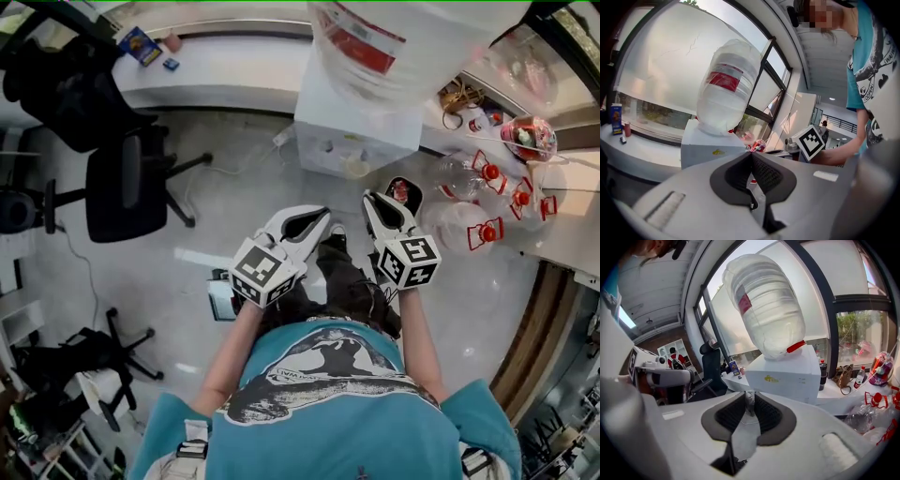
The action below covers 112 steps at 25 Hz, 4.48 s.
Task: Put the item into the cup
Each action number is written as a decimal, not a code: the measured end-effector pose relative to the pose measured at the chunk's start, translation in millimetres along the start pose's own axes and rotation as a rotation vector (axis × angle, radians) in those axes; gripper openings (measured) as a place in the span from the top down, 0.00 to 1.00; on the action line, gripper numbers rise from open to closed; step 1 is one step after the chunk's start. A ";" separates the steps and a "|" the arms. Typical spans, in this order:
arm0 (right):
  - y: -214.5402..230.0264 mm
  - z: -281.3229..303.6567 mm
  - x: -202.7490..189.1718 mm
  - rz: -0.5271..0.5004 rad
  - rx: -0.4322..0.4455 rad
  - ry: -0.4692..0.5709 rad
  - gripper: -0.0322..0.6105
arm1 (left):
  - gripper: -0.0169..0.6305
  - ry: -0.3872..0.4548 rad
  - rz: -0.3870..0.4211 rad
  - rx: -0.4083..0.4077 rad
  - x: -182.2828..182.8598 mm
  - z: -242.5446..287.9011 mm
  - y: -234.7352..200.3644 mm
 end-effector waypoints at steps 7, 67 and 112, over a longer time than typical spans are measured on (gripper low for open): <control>54.4 28.3 -28.0 0.003 0.058 -0.089 0.85 | 0.97 -0.002 0.001 0.059 -11.7 32.3 17.0; 198.5 172.3 -160.1 0.328 -0.044 -0.118 0.75 | 0.97 -0.050 -0.088 0.182 -104.9 93.3 -17.3; 31.2 30.6 4.1 -0.086 0.469 -0.028 0.80 | 0.96 0.021 -0.130 0.324 -38.8 17.8 19.0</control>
Point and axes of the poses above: the fingertips, and each gripper's own axes: z forward along the fingers, y to its right, x out of its top, the point moved 8 cm from there along -z, backward along the fingers, and after that the axes turned 5 degrees about x, right-handed, at the moved point
